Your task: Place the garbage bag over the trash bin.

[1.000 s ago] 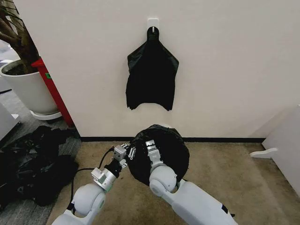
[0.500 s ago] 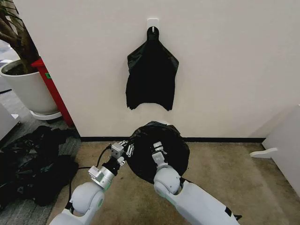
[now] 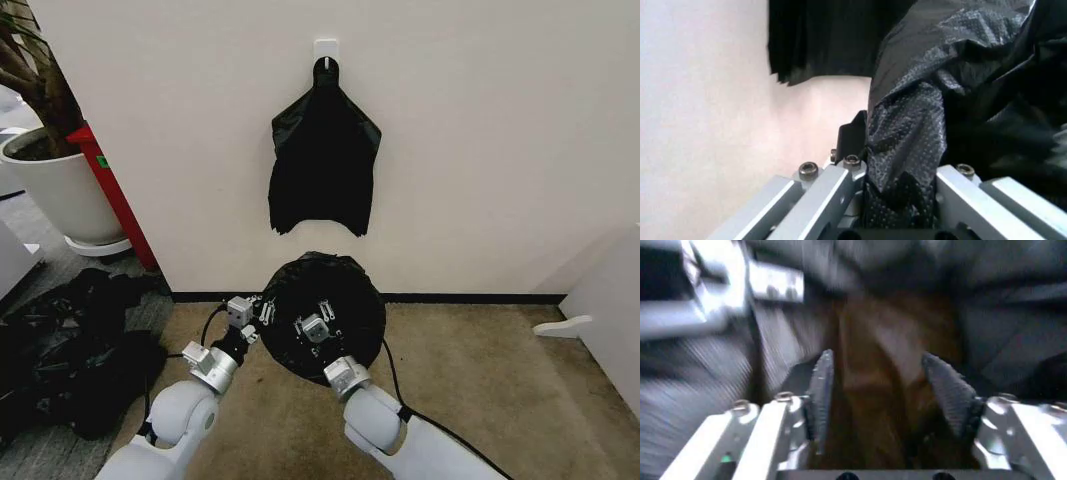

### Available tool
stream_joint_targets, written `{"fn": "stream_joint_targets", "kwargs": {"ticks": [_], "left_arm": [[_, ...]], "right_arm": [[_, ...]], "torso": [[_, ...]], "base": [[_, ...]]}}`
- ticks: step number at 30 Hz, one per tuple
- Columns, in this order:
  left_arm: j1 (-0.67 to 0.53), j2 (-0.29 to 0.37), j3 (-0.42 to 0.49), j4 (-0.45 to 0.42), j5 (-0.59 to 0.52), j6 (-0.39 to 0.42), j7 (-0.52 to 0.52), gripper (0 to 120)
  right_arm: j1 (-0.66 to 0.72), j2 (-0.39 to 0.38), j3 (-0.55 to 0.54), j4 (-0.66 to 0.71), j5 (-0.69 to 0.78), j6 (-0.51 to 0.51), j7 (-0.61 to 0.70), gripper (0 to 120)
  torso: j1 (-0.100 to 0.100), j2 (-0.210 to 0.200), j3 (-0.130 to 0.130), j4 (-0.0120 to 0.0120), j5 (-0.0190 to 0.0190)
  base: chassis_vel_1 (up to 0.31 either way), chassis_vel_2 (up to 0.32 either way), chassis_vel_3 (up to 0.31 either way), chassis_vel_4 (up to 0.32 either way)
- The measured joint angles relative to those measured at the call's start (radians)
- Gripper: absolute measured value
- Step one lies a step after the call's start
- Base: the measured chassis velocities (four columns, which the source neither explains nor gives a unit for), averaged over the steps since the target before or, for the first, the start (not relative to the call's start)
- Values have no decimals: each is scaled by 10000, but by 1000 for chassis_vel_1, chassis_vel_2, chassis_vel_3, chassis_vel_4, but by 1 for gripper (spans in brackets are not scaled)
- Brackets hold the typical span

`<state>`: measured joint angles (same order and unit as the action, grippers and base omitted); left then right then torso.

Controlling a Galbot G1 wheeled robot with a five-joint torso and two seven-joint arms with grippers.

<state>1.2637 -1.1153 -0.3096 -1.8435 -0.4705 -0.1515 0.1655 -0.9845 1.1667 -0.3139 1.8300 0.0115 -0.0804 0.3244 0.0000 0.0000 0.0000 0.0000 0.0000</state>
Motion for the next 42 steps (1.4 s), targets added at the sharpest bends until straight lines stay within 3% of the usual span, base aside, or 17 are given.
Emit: {"fn": "stream_joint_targets", "kwargs": {"ticks": [4,6,10,13,14,21,25,32,42], "left_arm": [[-222,-112,-100,334,-785,453,-412,2],[-273,-136,-134,362,-1034,681,-596,2],[-557,-321,-297,433,-2856,2193,-1849,2],[-605,-482,-404,330,-4269,3153,-2677,2],[-605,-482,-404,330,-4269,3153,-2677,2],[-1116,-1076,-1064,314,-7283,5252,-5063,2],[-1214,-1177,-1756,418,-8306,5999,-5565,2],[-1063,-1016,-2469,178,-8874,6421,-5766,2],[-633,-947,-2675,-476,-8991,6655,-5729,2]], "right_arm": [[-510,-113,319,981,548,368,-284,70],[-646,-117,436,1091,516,686,-398,73],[-1289,-52,1158,1118,-715,2732,-996,90],[-1675,120,1589,992,-1893,3489,-790,99],[-1675,120,1589,992,-1893,3489,-790,99],[-2806,476,1726,882,-2284,3041,1127,100],[-3030,569,1760,605,-2539,2863,1443,100],[-3008,664,1800,-126,-2633,2507,1788,100],[-2333,959,1941,-1390,-2415,2477,1657,100]], "torso": [[0,0,0,0,0],[0,0,0,1,0],[0,0,0,-3,0],[0,0,0,3,0],[0,0,0,3,0],[0,0,0,-4,-3],[0,0,0,0,2],[0,0,-1,0,1],[0,0,0,0,0]], "base": [[0,0,0,0],[0,0,0,0],[0,0,0,0],[0,0,0,0],[0,0,0,0],[0,0,0,0],[0,0,0,0],[0,0,0,0],[0,0,0,0]]}}
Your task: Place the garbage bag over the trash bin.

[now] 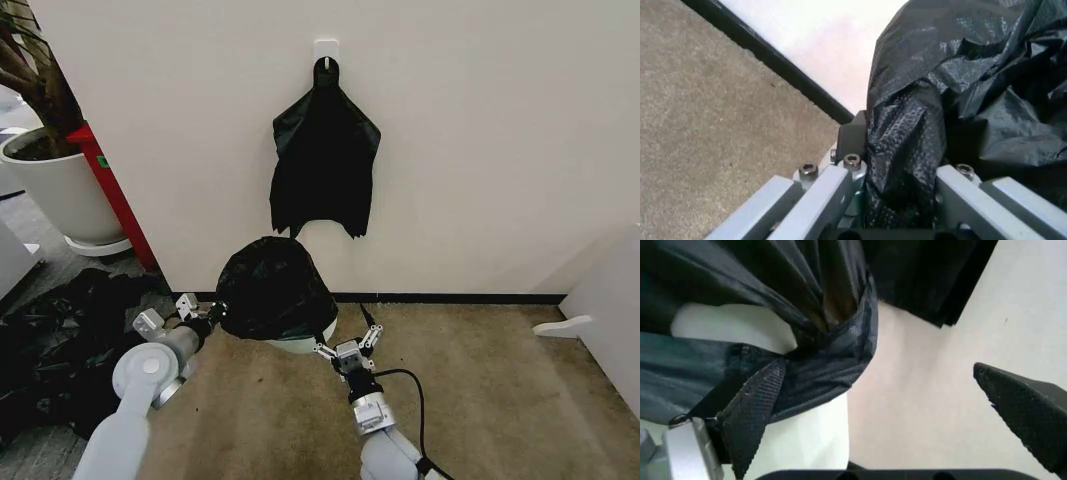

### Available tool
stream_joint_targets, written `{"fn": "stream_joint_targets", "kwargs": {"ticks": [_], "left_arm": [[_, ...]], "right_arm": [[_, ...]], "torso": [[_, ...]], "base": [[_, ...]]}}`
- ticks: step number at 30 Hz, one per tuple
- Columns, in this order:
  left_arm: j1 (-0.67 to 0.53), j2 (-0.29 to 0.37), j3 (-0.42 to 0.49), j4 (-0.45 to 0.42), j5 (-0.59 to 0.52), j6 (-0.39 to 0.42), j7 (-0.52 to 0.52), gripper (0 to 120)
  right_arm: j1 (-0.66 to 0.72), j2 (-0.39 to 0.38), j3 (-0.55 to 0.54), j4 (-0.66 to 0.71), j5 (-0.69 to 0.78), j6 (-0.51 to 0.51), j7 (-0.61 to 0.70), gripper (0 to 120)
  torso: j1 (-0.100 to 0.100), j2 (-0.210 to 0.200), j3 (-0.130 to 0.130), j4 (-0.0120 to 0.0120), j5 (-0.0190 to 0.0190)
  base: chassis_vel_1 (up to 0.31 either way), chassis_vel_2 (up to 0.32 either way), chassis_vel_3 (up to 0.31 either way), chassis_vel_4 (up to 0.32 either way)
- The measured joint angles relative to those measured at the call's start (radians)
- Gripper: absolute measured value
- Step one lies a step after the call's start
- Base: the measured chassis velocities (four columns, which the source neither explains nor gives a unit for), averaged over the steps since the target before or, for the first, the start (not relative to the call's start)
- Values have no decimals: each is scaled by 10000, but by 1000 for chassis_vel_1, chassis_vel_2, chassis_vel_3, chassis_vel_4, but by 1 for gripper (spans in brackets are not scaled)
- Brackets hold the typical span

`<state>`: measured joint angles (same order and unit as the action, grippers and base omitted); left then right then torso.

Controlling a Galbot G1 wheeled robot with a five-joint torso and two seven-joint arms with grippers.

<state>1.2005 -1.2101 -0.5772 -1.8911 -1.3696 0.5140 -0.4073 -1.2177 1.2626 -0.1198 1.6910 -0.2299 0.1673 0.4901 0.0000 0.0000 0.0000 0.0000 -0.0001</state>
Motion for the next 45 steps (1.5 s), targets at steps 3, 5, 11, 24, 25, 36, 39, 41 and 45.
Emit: {"fn": "stream_joint_targets", "kwargs": {"ticks": [3,5,11,24,25,36,39,41,45], "left_arm": [[0,1,6,-57,-16,16,22,2],[-12,-1,24,-93,-29,39,28,2],[-151,-57,162,-126,-49,43,88,2],[-286,-18,340,102,149,-158,292,2],[-309,-11,360,158,199,-198,318,2],[-321,-36,1092,650,1116,-568,587,2],[-178,-36,1355,682,1699,-624,674,2],[-42,-40,1528,713,2422,-678,743,2],[24,-159,1874,842,3526,-660,795,2]], "right_arm": [[67,8,10,-170,275,13,-87,100],[114,-4,-59,-327,630,38,-206,100],[149,-31,-275,-743,1183,351,-896,100],[291,-411,1102,-1349,1908,3975,-4496,100],[292,-443,1391,-1404,2229,4440,-5285,100],[169,-576,3358,-1040,6773,5922,-10950,100],[124,-503,3443,-598,7001,5850,-10398,100],[62,-438,3454,-104,6754,5657,-9471,100],[-31,-385,3267,570,5281,5112,-7422,100]], "torso": [[0,0,-1,-1,0],[0,0,0,-1,0],[0,0,0,-1,1],[0,0,0,0,3],[0,0,0,0,2],[0,0,0,-1,2],[0,0,0,-2,0],[0,0,0,0,1],[0,0,0,1,0]], "base": [[0,0,0,0],[0,0,0,0],[0,0,0,0],[0,0,0,0],[0,0,0,0],[0,0,0,0],[0,0,0,0],[0,0,0,0],[0,0,0,0]]}}
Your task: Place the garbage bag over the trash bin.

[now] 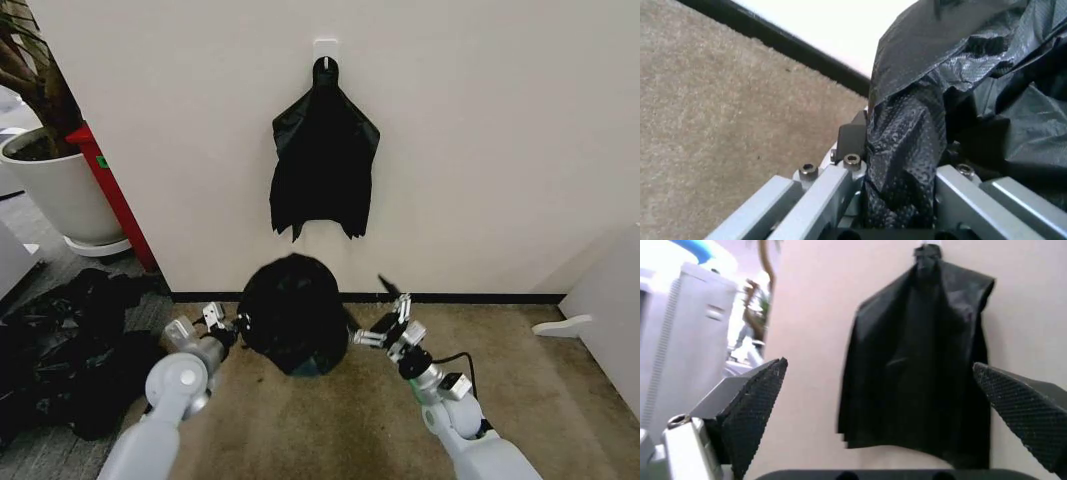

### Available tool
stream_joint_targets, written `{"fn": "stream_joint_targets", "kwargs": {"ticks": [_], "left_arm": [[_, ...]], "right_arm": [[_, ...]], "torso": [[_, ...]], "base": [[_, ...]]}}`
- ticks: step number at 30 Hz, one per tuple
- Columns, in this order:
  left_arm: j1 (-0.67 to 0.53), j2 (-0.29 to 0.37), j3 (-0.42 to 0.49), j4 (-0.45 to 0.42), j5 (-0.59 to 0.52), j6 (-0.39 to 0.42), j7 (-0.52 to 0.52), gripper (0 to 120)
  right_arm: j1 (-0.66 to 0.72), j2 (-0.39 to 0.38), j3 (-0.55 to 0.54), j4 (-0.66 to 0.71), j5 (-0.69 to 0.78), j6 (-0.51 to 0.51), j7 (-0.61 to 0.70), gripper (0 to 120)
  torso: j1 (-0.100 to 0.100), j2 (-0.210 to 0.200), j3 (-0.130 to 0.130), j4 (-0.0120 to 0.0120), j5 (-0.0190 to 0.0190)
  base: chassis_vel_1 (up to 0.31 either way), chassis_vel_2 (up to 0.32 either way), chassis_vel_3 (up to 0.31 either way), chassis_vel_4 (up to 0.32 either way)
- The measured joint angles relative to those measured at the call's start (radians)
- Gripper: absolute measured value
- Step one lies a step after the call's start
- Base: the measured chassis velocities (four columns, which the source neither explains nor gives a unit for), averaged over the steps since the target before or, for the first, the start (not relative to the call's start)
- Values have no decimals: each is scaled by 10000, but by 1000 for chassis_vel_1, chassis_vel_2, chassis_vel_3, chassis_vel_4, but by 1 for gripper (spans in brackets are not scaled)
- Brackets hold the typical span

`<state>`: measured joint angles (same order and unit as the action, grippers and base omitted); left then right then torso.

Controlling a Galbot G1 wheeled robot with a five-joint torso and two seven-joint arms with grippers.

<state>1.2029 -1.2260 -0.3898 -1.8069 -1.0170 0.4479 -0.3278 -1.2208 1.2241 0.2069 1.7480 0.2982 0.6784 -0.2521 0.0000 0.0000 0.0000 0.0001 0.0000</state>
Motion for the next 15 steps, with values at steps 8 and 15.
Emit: {"fn": "stream_joint_targets", "kwargs": {"ticks": [8,15], "left_arm": [[20,-43,813,-22,829,755,2,2],[194,-28,1070,-240,1220,1195,-97,25]], "right_arm": [[-151,67,-138,201,-843,-256,886,100],[-127,154,-169,127,-1023,-316,963,100]], "torso": [[0,1,-1,-4,2],[0,1,-1,0,4]], "base": [[0,0,0,0],[0,0,0,0]]}}
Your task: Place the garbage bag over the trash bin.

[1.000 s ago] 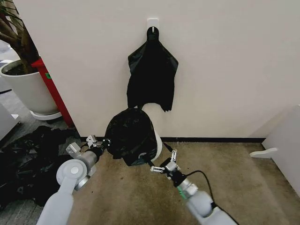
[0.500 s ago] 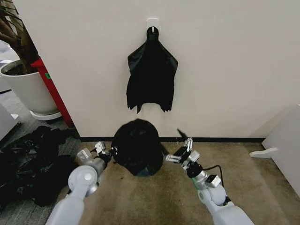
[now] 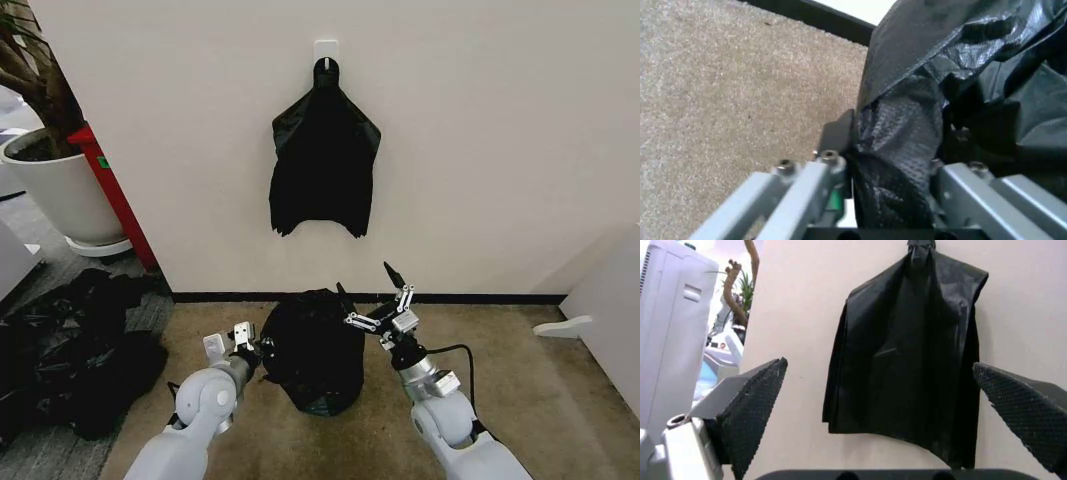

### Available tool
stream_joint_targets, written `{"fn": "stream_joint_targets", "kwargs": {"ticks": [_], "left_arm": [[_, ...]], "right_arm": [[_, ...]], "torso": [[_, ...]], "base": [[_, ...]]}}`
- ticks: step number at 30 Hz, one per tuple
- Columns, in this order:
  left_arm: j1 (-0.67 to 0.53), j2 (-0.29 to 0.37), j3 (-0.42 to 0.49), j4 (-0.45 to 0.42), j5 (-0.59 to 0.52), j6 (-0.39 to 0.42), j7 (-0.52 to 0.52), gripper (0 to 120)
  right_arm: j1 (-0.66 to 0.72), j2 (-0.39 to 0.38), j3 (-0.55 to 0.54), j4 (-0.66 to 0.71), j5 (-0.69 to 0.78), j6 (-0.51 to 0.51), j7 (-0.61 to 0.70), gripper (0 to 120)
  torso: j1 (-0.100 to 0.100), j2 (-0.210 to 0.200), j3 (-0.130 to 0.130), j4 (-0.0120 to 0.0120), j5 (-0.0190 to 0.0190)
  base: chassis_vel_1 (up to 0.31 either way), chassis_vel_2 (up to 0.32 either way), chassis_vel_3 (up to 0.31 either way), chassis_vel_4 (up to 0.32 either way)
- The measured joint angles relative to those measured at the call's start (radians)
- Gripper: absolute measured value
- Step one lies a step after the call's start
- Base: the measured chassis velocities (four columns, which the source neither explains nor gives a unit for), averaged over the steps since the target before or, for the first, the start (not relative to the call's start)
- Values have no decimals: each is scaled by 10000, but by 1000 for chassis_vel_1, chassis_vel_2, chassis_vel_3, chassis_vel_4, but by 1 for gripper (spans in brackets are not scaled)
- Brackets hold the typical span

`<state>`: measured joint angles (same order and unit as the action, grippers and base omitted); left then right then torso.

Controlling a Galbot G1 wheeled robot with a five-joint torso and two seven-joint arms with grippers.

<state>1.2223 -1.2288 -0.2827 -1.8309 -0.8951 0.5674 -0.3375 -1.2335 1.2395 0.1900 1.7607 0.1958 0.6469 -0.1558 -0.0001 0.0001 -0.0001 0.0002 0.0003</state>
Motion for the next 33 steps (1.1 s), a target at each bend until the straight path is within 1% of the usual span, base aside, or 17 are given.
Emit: {"fn": "stream_joint_targets", "kwargs": {"ticks": [1,2,4,5,6,7,10,11,18,19,20,22,31,33], "left_arm": [[32,7,-7,-44,18,-8,9,28],[72,17,-20,-129,30,-14,22,34],[137,38,-64,-325,35,-64,55,39],[137,38,-64,-325,35,-64,55,39],[173,73,-118,-483,35,-112,75,47],[189,93,-146,-562,34,-131,78,49],[278,209,-308,-894,-4,-169,69,64],[278,209,-308,-894,-4,-169,69,64],[471,348,-588,-1248,-117,-240,2,91],[471,348,-588,-1248,-117,-240,2,91],[513,358,-616,-1327,-143,-259,0,96],[578,377,-656,-1417,-169,-324,-1,99],[626,420,-782,-1521,-436,-516,65,100],[569,414,-807,-1425,-545,-563,95,100]], "right_arm": [[4,11,-8,-25,-10,-3,0,100],[8,24,-15,-56,-19,-5,1,100],[13,42,-24,-99,-37,-6,1,100],[13,42,-24,-99,-37,-6,1,100],[13,50,-30,-127,-53,-8,1,100],[13,54,-35,-137,-62,-8,1,100],[18,79,-71,-192,-92,-8,0,100],[18,79,-71,-192,-92,-8,0,100],[52,141,-212,-305,-164,-21,0,100],[52,141,-212,-305,-164,-21,0,100],[56,145,-235,-323,-172,-45,22,100],[58,152,-277,-349,-191,-94,92,100],[20,217,-465,-558,-437,-169,251,100],[-30,209,-670,-559,-746,-369,679,100]], "torso": [[0,0,0,-1,0],[0,0,0,-1,-1],[0,0,2,-3,-6],[0,0,2,-3,-6],[0,0,2,-3,-5],[0,0,2,-4,-4],[0,-1,2,-2,-5],[0,-1,2,-2,-5],[0,0,2,-2,-5],[0,0,2,-2,-5],[0,0,2,-2,-5],[0,0,2,-2,-5],[0,0,2,-1,-5],[0,0,1,-1,-4]], "base": [[0,0,0,0],[0,0,0,0],[0,0,0,0],[0,0,0,0],[0,0,0,0],[0,0,0,0],[0,0,0,0],[0,0,0,0],[0,0,0,0],[0,0,0,0],[0,0,0,0],[0,0,0,0],[0,0,0,0],[0,0,0,0]]}}
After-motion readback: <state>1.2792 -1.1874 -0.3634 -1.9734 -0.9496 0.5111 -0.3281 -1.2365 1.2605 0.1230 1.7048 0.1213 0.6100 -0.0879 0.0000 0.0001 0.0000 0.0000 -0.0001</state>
